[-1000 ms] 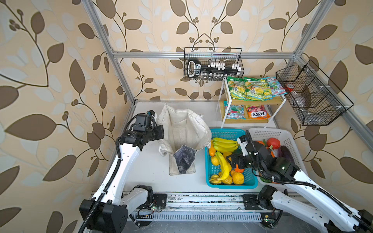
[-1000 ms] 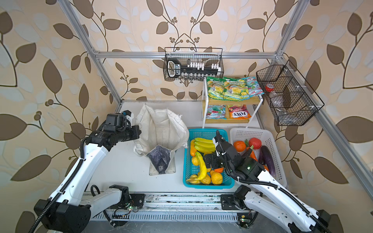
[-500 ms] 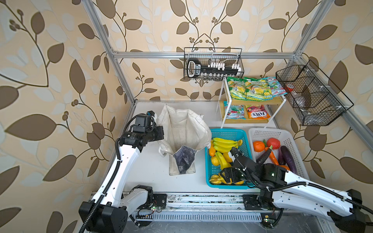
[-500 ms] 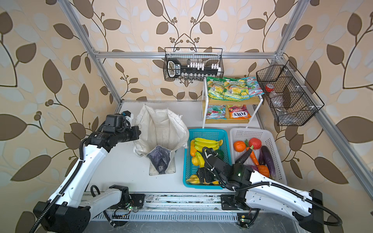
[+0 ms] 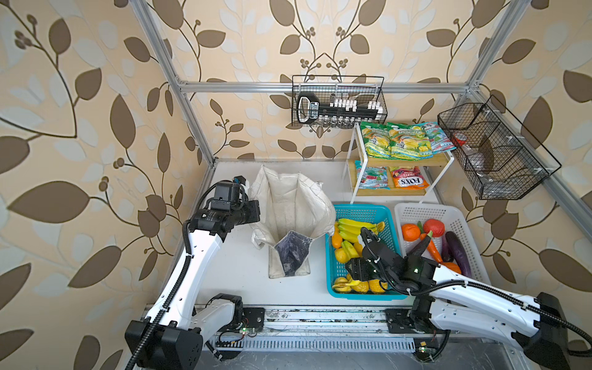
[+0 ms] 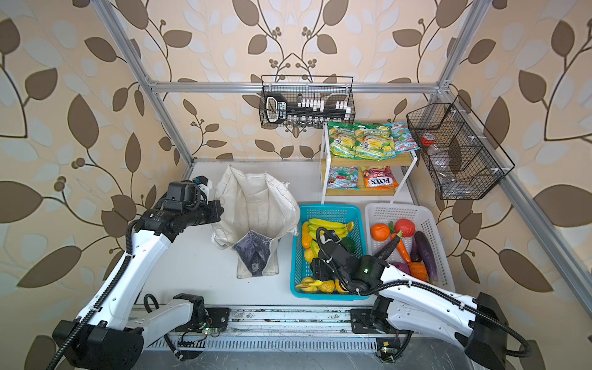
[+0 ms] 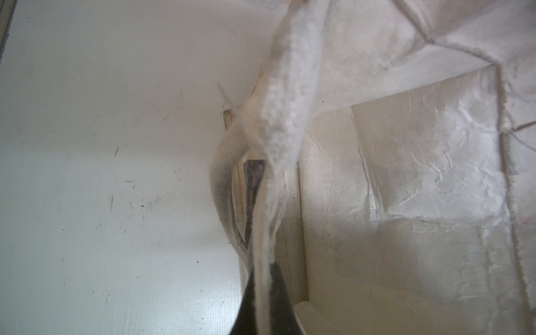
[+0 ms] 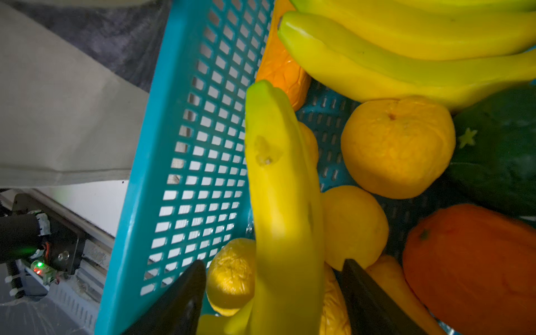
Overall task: Place the food into the grocery bag and tie it
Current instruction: 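Grasp the single yellow banana in the teal basket with the right gripper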
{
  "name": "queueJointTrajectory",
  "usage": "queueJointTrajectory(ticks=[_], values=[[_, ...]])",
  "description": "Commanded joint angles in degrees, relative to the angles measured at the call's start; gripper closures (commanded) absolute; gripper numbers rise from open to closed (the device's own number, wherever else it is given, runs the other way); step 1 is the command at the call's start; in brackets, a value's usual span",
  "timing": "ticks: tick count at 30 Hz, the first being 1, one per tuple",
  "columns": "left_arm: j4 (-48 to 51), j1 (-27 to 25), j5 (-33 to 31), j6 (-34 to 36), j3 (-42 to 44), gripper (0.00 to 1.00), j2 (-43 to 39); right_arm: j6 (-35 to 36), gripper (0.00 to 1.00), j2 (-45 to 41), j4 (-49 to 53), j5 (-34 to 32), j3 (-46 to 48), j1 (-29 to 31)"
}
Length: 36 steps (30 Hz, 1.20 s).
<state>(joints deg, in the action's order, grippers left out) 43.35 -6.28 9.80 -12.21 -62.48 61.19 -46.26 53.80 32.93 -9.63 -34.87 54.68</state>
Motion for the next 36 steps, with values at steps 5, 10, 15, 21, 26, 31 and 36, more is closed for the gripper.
queueJointTrajectory(ticks=[5,10,15,21,26,31,36], values=[[-0.7,0.5,-1.5,1.0,0.3,1.00,-1.6,3.2,0.34,2.6,-4.2,2.4,2.0,-4.0],[-1.4,0.5,-2.2,1.1,0.8,1.00,-2.1,4.2,0.38,4.8,-4.9,2.1,2.3,-4.8],[-0.7,0.6,-1.4,1.2,0.1,1.00,-0.9,4.6,0.49,5.9,-6.4,1.8,2.9,-4.7],[-0.9,0.5,-0.7,1.3,0.4,1.00,-1.0,6.6,0.56,5.2,-5.9,1.2,2.9,-5.3],[-1.0,0.5,-1.3,1.3,0.6,1.00,-1.0,7.4,0.65,2.5,-6.3,2.2,3.8,-6.4],[-1.0,0.5,-1.6,1.3,0.7,1.00,-1.3,8.8,0.68,-2.7,-6.3,3.5,4.0,-8.3],[-1.3,0.6,-1.6,1.2,0.8,1.00,-1.9,13.3,0.69,-5.3,-4.6,10.4,2.3,-15.1]])
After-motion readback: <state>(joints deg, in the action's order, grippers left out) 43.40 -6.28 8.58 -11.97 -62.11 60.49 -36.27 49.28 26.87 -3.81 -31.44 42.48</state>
